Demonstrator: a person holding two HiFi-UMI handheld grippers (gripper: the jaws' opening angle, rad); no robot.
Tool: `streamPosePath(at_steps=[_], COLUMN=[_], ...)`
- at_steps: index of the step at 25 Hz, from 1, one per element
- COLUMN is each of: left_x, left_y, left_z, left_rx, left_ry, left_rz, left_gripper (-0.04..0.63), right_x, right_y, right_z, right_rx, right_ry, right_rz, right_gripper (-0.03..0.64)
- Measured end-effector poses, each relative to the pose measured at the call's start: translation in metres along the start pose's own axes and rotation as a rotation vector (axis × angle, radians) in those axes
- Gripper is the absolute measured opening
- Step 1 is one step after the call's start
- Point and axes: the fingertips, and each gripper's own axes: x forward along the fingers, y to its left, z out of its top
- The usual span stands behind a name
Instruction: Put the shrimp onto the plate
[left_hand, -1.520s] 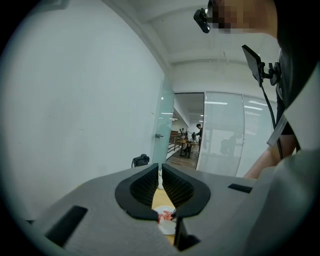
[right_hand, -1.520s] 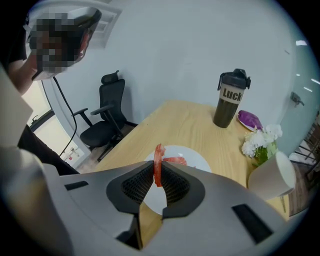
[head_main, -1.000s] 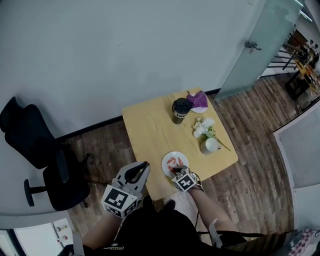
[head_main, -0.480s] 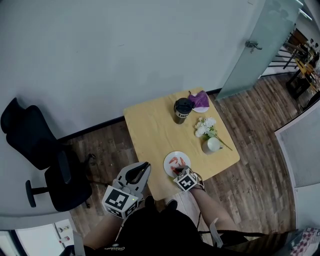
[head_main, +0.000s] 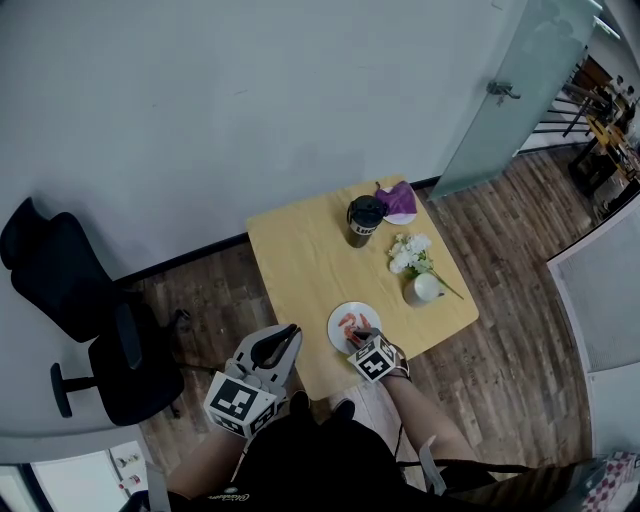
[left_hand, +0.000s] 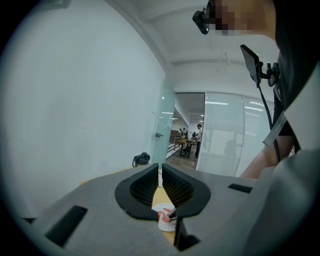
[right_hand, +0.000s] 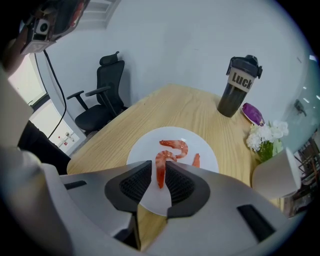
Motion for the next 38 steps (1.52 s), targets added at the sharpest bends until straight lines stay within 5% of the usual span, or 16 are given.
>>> streamPosePath(at_steps=[16, 27, 38], left_x=[0.004, 0.011, 0.015], left_y=[-0.015, -0.044, -0.07], left_z=[0.011, 0.023, 0.032], left_rx=[0.015, 0.049, 0.085], left_ry=[-0.034, -0.07, -0.082], left_rz=[-0.057, -0.124, -0.179], left_gripper=[0.025, 0.023, 0.023], right_x=[-0.045, -0.152, -0.32], right_y=[-0.005, -0.015, 0.003], right_z=[0.033, 0.08, 0.144], right_rx=[0.071, 0.214, 0.281], right_ry=[-0.154, -0.474, -0.941], right_rz=[-0.054, -0.138, -0.204], right_gripper=[0.078, 0.077, 0.054])
